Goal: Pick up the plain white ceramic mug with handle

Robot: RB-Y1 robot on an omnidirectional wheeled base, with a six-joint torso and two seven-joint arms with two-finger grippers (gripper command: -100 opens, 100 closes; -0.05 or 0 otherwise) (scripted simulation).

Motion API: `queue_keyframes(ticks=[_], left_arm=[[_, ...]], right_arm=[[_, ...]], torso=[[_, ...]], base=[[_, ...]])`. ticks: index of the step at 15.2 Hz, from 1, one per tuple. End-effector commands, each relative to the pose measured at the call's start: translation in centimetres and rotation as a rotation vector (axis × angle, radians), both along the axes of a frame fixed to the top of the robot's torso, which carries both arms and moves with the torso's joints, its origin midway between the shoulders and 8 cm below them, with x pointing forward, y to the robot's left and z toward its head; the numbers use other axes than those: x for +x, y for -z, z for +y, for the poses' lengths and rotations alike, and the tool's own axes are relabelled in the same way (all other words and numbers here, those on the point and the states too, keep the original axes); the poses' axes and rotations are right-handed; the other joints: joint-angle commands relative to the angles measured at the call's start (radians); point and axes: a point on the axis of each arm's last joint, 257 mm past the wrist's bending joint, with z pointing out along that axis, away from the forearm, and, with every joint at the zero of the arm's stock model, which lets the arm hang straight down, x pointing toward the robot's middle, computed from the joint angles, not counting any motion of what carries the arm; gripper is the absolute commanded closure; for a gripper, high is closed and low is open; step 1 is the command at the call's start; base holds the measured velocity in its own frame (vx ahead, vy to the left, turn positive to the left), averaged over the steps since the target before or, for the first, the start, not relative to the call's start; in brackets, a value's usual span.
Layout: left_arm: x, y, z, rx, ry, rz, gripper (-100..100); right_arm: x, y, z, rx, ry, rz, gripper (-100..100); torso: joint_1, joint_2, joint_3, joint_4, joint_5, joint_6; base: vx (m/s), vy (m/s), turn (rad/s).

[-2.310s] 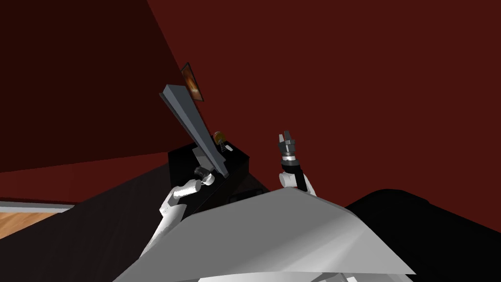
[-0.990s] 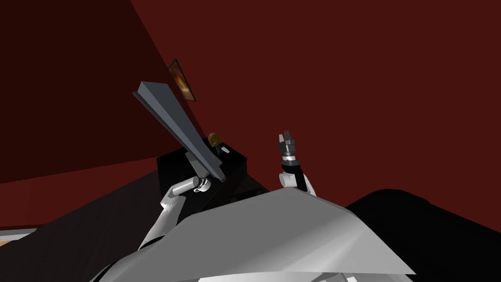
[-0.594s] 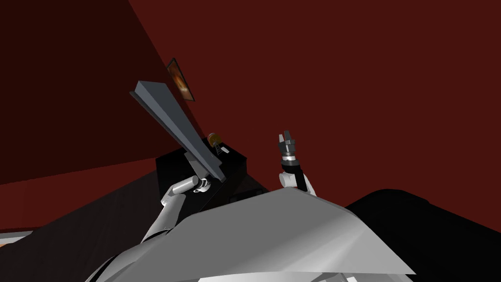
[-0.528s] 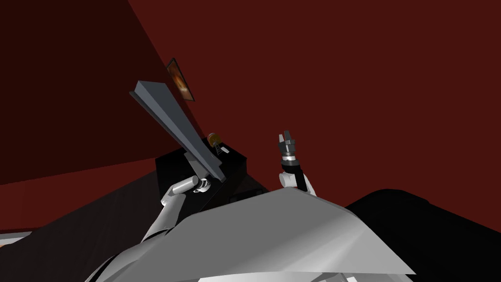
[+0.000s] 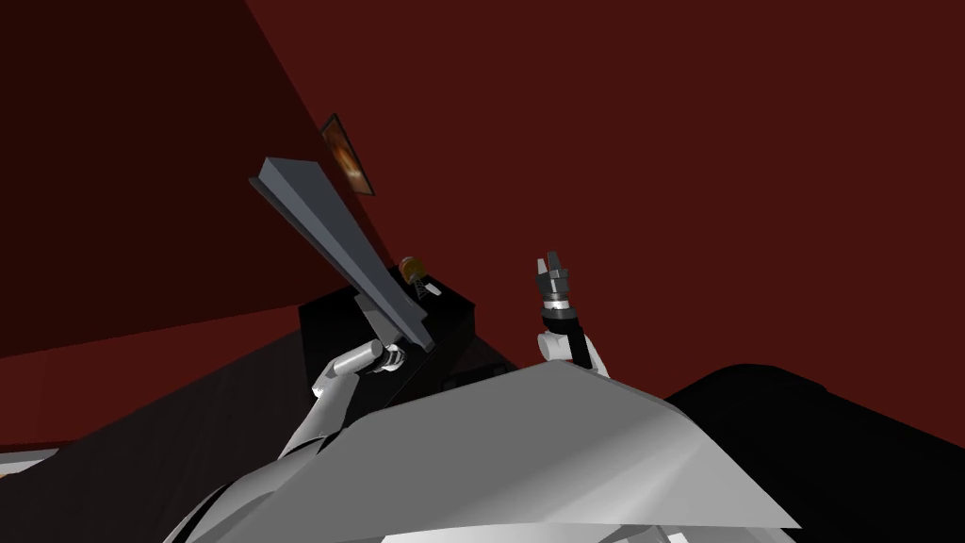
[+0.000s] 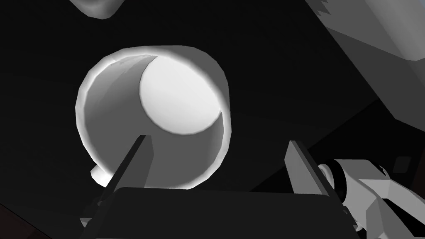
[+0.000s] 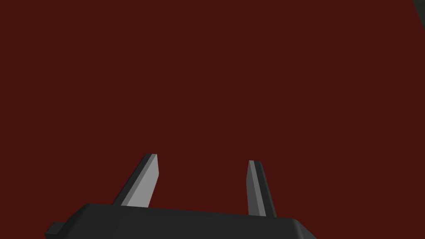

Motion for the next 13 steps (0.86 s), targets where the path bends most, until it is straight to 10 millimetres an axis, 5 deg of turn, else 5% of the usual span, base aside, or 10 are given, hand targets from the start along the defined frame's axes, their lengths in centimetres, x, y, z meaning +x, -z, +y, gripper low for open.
queue_keyframes(ticks=[1,3,4,13], left_arm=[[-0.8,1.2,-0.4,-0.002,0.004,0.005,-100],[-0.2,0.6,-0.3,0.003,0.006,-0.006,-100],[-0.1,0.7,-0.3,0.005,0.007,-0.008,100],[0.2,-0.4,0.1,0.000,-0.001,0.004,100]], right_arm=[[0.0,0.0,0.0,0.000,0.000,0.000,0],[0.0,0.0,0.0,0.000,0.000,0.000,0],[0.0,0.0,0.0,0.000,0.000,0.000,0],[0.0,0.0,0.0,0.000,0.000,0.000,0]], torso=[[0.000,0.000,0.000,0.000,0.000,0.000],[0.001,0.000,-0.002,-0.004,0.004,-0.002],[0.002,0.000,-0.002,-0.004,0.004,-0.002],[0.006,0.000,-0.002,-0.003,0.006,-0.003]], base=[[0.017,-0.020,0.060],[0.012,-0.016,0.040],[0.002,-0.006,0.001],[-0.008,0.010,-0.035]])
